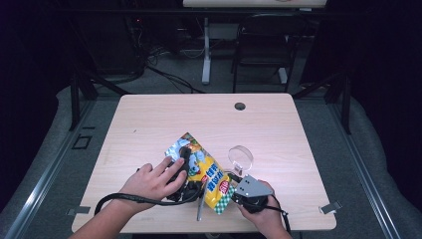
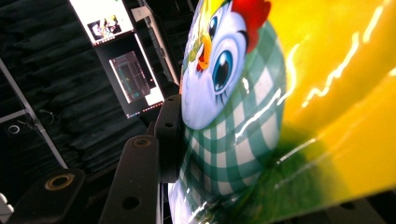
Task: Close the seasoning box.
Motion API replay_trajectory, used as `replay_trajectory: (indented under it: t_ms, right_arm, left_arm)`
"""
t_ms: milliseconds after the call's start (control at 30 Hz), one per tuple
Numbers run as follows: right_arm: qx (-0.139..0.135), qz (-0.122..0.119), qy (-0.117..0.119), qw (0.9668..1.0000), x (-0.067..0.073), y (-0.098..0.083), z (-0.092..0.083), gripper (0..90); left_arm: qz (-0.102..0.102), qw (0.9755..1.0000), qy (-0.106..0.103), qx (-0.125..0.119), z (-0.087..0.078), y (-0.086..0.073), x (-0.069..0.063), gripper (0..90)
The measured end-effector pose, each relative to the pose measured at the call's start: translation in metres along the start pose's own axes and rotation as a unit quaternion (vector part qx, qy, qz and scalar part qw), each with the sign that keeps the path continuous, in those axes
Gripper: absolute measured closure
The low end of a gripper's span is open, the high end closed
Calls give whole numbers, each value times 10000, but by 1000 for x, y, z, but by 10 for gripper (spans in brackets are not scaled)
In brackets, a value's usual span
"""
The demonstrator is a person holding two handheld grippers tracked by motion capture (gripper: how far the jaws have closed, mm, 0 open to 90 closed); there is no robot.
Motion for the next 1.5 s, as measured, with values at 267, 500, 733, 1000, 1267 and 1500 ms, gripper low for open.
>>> replay_trajectory:
  t_ms: [267,500,733,1000,1267,1500]
  right_arm:
    - [7,-25,9,10000,1,0,0,706]
    - [27,-30,32,10000,-1,0,1,706]
    - [16,70,80,9999,-2,-1,1,706]
    - [17,60,104,9999,-1,0,2,707]
    - [18,40,99,9999,-1,0,2,707]
    - [19,44,81,10000,-1,0,2,708]
  left_arm:
    - [77,10000,46,-25,-1,1,1,634]
    - [104,9999,40,-21,-1,2,2,636]
    - [70,10000,14,17,-1,2,3,645]
    - [131,9999,26,-6,-2,2,3,648]
    - [115,9999,22,19,-2,2,2,650]
    - [160,9999,53,6,-3,2,3,650]
Point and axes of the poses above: each handheld gripper's, and its own axes: z roughly forward along the jaws, y roughly out of its top, x roughly to its left, the point moved 1 cm from there along z, roughly forward along the jaws, and after that the axes turned 12 degrees about -z, right-handed, at the moved point
